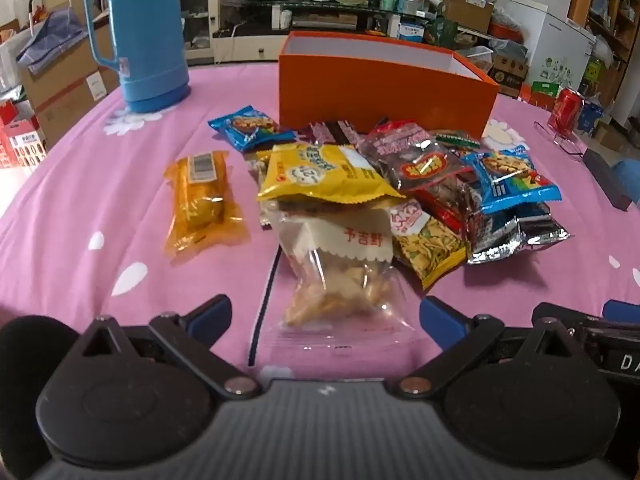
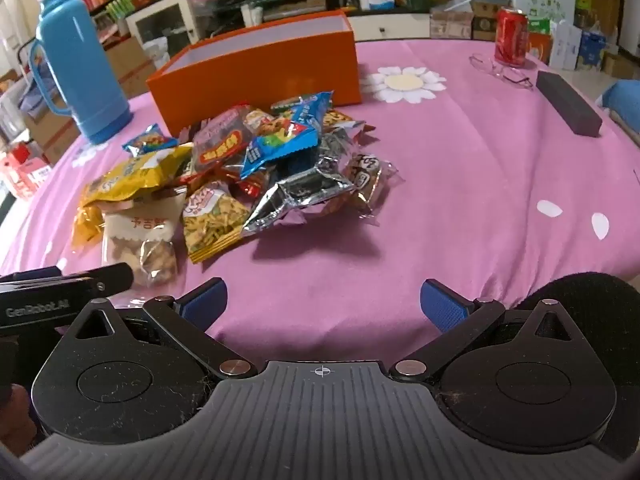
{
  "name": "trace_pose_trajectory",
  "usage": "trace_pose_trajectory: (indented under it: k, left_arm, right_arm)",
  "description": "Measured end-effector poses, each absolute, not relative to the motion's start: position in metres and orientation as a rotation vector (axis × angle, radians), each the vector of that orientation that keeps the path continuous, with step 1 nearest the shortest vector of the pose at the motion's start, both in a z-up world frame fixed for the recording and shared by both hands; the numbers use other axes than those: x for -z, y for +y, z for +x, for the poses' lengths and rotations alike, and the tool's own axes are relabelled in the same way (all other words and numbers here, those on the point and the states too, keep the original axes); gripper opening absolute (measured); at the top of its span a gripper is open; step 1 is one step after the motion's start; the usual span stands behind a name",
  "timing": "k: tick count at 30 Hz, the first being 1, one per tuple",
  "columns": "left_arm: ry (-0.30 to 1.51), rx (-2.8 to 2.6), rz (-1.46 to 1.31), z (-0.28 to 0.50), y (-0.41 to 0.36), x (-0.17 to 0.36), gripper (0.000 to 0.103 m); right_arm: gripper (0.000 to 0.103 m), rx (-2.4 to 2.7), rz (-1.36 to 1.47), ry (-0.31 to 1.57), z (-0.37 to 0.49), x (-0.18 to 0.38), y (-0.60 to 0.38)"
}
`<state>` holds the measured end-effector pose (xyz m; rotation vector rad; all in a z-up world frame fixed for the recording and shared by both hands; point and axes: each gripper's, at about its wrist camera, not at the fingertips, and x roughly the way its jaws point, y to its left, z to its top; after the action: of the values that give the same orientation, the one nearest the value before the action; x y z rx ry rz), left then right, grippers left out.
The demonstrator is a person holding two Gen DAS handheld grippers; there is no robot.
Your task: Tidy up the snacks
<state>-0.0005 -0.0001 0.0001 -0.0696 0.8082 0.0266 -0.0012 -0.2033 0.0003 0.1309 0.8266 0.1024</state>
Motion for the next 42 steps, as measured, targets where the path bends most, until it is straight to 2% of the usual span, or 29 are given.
trace_pose_trajectory:
  k: [42]
  left_arm:
    - [0.858,-0.022,-0.058,0.001,-0.003,0.008,0.099]
  right_arm:
    - [0.092,-0.132,0.137,0.881,-0.001,0.010,-0.204]
